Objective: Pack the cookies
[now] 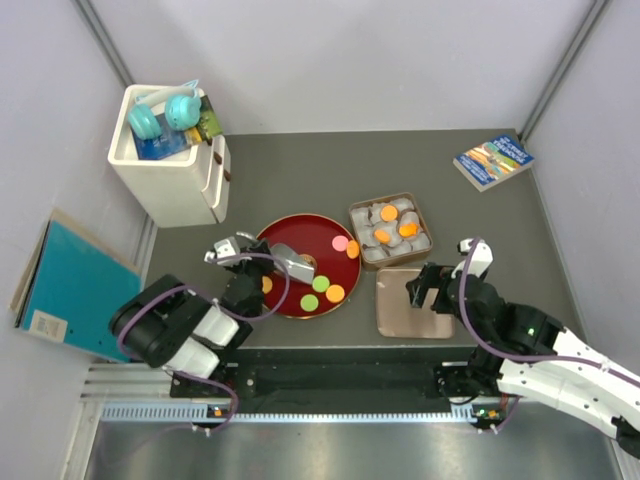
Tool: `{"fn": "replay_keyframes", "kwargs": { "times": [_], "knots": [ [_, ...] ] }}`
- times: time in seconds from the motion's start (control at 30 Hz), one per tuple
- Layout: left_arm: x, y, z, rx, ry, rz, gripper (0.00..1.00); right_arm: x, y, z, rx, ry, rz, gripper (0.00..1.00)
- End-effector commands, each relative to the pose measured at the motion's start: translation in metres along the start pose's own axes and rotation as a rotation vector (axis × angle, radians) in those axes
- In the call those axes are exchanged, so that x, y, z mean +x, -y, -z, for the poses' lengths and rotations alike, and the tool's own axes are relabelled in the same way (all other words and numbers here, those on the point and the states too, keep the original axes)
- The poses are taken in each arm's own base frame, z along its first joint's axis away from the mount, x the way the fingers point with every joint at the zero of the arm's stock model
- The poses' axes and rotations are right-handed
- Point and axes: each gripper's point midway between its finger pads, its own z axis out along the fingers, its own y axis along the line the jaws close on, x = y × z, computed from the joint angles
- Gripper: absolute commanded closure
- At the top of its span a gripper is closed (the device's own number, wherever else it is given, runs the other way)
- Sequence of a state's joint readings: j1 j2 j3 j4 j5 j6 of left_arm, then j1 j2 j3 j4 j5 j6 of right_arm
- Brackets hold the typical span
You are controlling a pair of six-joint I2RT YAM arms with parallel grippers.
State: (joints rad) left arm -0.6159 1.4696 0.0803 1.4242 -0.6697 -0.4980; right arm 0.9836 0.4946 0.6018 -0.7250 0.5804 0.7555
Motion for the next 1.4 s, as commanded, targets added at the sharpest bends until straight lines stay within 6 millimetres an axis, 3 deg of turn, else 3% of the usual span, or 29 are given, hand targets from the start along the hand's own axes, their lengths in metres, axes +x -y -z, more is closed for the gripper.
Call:
{"fn": "replay_keyframes", "kwargs": {
  "times": [0.0, 0.13, 0.43, 0.57, 0.73, 0.87, 1.07, 1.37],
  "knots": [
    [0.011, 0.016, -0.004, 0.088, 0.004, 0.034, 1.00, 0.000, -0.003, -0.003, 0.000, -0.002, 0.004, 0.01],
    [0.019, 0.022, -0.014, 0.094, 0.002, 0.055, 1.00, -0.003, -0.001, -0.001, 0.010, 0.002, 0.007, 0.01],
    [0.019, 0.047, -0.023, 0.206, 0.004, -0.097, 1.00, -0.002, 0.000, -0.004, 0.026, 0.003, 0.019, 0.01],
    [0.020, 0.040, -0.027, 0.156, 0.018, -0.160, 1.00, -0.002, -0.002, -0.007, 0.029, -0.005, 0.033, 0.01],
    [0.024, 0.063, -0.031, 0.244, 0.011, -0.158, 1.00, -0.003, -0.002, -0.007, 0.036, -0.004, 0.048, 0.01],
    [0.030, 0.074, -0.024, 0.295, -0.026, -0.149, 1.00, -0.004, -0.001, -0.007, 0.041, 0.001, 0.047, 0.01],
    [0.042, 0.067, -0.004, 0.291, -0.065, -0.155, 1.00, -0.003, -0.005, -0.010, 0.031, -0.003, 0.045, 0.01],
    [0.069, 0.069, 0.007, 0.295, -0.141, -0.067, 1.00, -0.002, -0.005, -0.011, 0.034, -0.008, 0.047, 0.01]
  ]
}}
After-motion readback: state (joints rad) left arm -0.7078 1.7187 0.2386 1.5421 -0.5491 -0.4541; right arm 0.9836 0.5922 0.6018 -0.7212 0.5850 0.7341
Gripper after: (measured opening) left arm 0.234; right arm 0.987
